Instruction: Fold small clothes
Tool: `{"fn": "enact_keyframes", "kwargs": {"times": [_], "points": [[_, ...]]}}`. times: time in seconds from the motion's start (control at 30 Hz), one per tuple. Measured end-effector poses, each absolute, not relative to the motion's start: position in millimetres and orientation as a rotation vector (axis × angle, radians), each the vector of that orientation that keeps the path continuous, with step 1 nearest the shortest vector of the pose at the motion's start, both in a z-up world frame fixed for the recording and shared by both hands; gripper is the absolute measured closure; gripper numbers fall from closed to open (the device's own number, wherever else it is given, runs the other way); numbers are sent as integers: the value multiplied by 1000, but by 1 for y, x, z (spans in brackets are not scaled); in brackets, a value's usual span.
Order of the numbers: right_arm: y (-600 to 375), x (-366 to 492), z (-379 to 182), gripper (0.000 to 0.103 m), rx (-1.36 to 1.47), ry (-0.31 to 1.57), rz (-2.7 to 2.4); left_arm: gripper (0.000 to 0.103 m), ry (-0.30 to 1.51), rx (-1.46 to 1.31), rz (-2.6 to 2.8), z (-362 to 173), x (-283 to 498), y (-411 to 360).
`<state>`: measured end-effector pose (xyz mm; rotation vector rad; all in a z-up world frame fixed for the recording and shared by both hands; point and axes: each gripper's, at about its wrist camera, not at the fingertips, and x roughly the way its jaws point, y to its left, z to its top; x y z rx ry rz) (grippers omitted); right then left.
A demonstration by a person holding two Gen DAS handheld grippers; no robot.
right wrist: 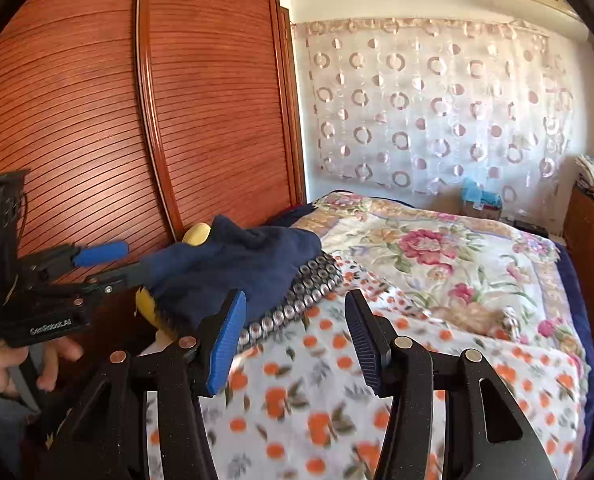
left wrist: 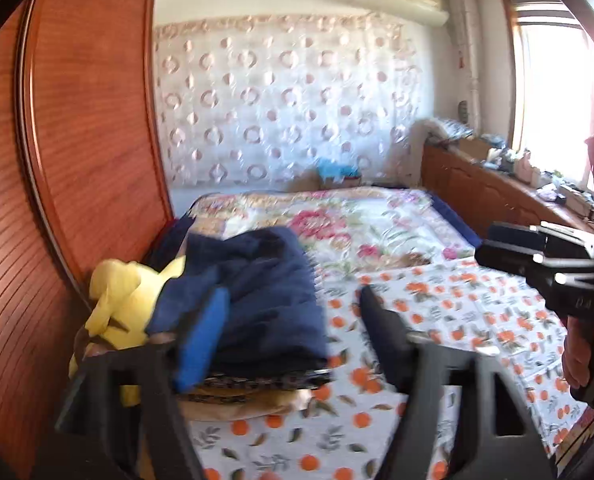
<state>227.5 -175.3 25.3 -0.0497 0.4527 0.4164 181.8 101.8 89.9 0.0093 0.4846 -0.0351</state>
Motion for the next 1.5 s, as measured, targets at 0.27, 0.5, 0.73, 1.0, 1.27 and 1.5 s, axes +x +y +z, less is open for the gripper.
{"fn": "enact_keyframes", "kwargs": {"times": [0.27, 0.5, 0.73, 1.0, 1.27, 1.5], "points": [[-196, 140, 38, 32, -36, 402, 322, 21, 421, 37, -102, 105, 153, 48], [-194, 96, 38, 23, -2, 372, 273, 21, 426, 45, -139, 109, 132, 12], [-197, 57, 41, 23, 29, 326, 159, 21, 424, -6, -150, 114, 109, -3], [-191, 21, 39, 23, 30, 295, 75, 21, 422, 1, -110, 116, 84, -16], [-172, 1, 34, 23, 38, 287, 72, 21, 423, 8, -69, 110, 77, -17], [-168, -1, 28, 23, 56, 285, 56, 21, 429, 10, -58, 106, 75, -18]]}}
